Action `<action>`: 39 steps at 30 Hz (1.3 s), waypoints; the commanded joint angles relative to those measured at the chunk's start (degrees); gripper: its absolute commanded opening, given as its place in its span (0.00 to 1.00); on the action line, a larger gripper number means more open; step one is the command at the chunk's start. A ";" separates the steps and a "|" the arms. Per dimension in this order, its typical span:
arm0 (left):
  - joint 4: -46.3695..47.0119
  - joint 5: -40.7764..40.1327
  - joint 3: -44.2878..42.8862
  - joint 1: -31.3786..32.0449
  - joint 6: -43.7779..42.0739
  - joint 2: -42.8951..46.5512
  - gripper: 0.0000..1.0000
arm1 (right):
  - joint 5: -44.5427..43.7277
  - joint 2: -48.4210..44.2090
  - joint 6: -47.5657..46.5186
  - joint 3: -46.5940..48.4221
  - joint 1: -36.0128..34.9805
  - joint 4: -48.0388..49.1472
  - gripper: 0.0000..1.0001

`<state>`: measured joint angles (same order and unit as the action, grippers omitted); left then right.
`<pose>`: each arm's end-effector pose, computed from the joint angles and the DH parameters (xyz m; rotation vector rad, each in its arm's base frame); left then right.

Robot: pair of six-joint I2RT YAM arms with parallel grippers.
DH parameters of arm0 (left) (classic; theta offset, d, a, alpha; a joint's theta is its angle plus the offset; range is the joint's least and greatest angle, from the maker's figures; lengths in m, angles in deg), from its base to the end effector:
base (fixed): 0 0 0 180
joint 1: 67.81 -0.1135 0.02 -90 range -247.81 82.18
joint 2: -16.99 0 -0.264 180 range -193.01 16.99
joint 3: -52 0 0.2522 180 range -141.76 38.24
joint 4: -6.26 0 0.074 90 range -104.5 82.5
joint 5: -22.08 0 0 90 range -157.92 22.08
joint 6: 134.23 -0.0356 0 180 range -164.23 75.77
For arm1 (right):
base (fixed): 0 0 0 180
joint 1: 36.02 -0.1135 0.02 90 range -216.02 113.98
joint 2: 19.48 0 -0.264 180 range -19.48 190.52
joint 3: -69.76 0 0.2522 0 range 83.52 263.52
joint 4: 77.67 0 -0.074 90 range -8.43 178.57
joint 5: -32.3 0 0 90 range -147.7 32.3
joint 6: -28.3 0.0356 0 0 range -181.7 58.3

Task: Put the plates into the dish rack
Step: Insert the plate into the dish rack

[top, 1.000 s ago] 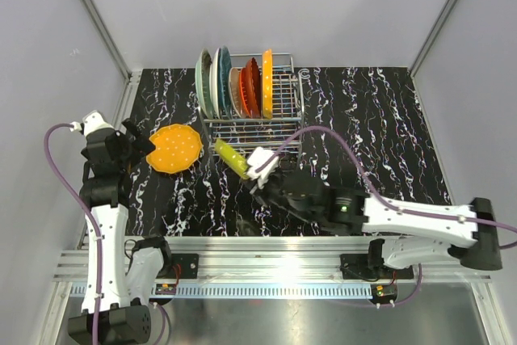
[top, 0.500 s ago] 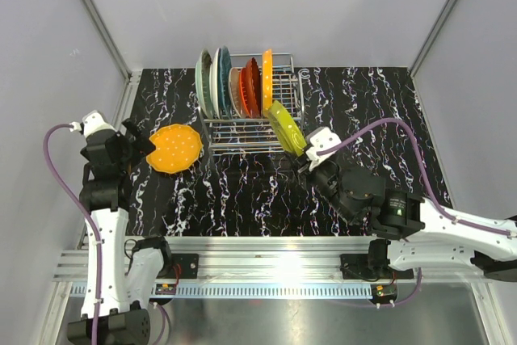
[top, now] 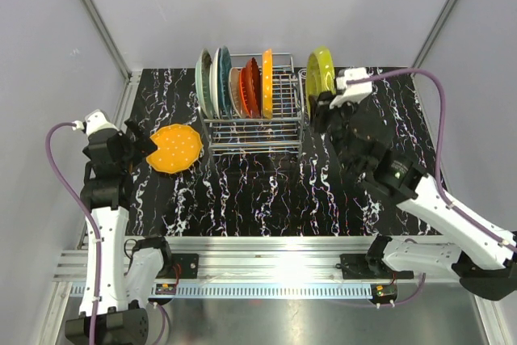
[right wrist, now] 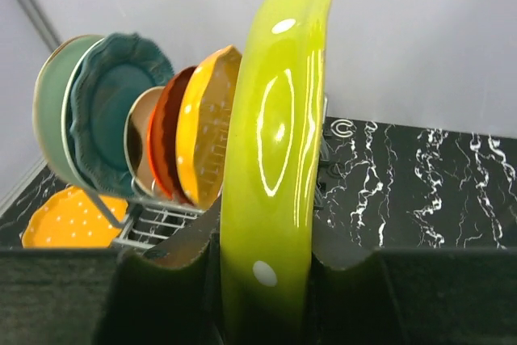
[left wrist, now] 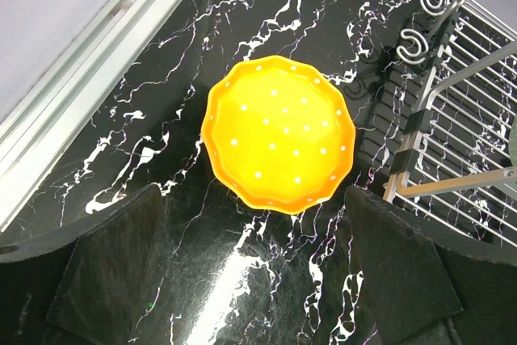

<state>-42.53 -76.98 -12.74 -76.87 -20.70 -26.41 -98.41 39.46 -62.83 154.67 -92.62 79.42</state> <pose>0.1571 0.0307 0.3363 -0.6670 1.9315 0.0043 0.1357 0.1637 0.4555 -0.2001 1.5217 0.2323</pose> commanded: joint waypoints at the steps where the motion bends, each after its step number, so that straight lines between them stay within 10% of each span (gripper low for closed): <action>1: 1.98 -0.78 -0.52 0.53 -0.85 -0.20 0.99 | 10.62 3.27 9.55 9.50 4.47 1.51 0.00; 39: 1.63 -1.31 -0.70 2.29 -0.94 -0.99 0.99 | 20.58 21.92 20.64 18.67 15.64 3.61 0.00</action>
<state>-42.55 -77.20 -12.74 -74.95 -20.72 -27.39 -78.30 62.63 -43.03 169.43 -77.45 73.65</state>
